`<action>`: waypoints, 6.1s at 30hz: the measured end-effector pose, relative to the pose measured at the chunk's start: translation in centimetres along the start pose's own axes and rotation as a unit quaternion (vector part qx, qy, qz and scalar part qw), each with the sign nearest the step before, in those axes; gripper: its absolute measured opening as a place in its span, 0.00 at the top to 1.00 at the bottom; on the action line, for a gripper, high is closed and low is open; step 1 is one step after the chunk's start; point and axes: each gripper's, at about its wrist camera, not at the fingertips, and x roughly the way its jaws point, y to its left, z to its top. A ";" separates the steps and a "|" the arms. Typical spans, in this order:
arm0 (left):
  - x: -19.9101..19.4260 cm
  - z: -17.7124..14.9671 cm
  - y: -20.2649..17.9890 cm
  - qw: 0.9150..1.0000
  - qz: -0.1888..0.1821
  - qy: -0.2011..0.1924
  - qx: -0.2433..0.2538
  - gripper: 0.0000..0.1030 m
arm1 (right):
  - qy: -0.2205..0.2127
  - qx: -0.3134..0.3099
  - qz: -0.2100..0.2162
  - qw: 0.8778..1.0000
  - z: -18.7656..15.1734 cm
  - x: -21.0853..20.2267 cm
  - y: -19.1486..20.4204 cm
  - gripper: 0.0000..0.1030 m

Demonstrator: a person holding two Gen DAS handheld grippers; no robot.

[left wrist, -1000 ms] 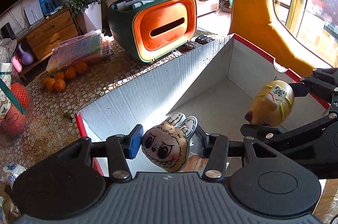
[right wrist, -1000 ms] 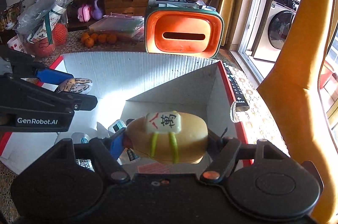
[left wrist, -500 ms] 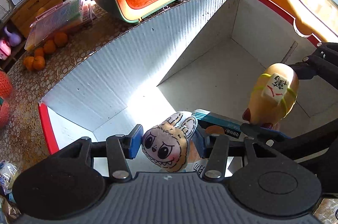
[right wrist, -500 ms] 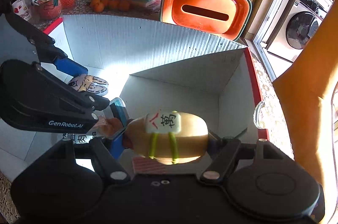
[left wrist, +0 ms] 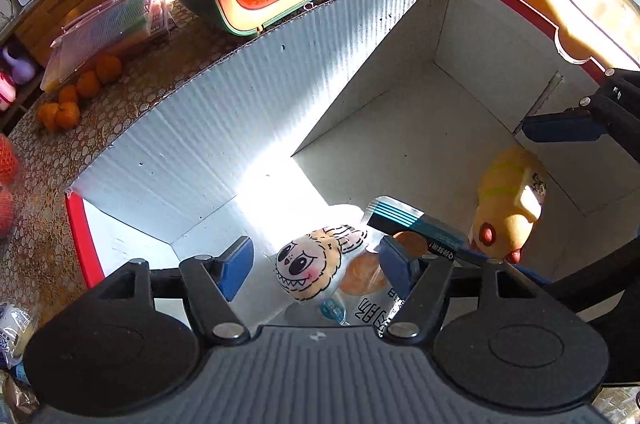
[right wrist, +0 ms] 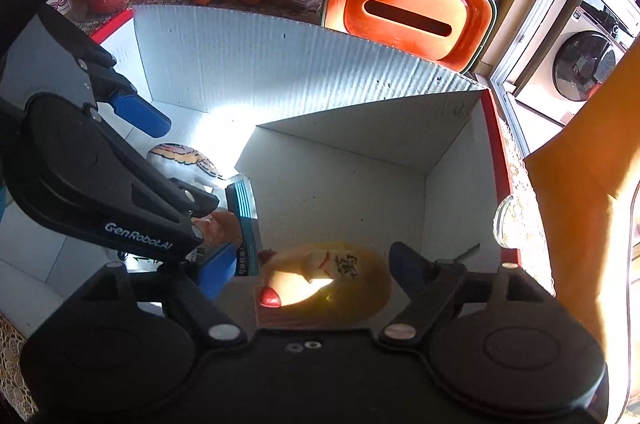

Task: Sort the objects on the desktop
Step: 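Open the right gripper releasing the yellow toy while the left gripper drops the bunny plush, then withdraw both grippers from the box toward the table, then reach the right gripper to the blue-labelled bottle while the left gripper approaches the white tissue pack, then grasp the blue-labelled bottle with the right gripper while the left gripper grasps the tissue pack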

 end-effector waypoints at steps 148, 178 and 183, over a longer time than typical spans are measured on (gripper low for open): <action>-4.2 -29.4 37.1 0.942 0.120 -0.111 -0.293 0.00 | -0.111 0.057 0.124 0.984 13.3 8.2 32.1 0.39; -5.2 -30.0 36.3 0.949 0.117 -0.124 -0.263 0.49 | -0.116 0.023 0.105 0.988 13.1 8.2 33.0 0.77; -6.1 -30.4 36.1 0.947 0.127 -0.120 -0.268 0.56 | -0.111 0.022 0.105 0.988 11.7 7.2 32.6 0.77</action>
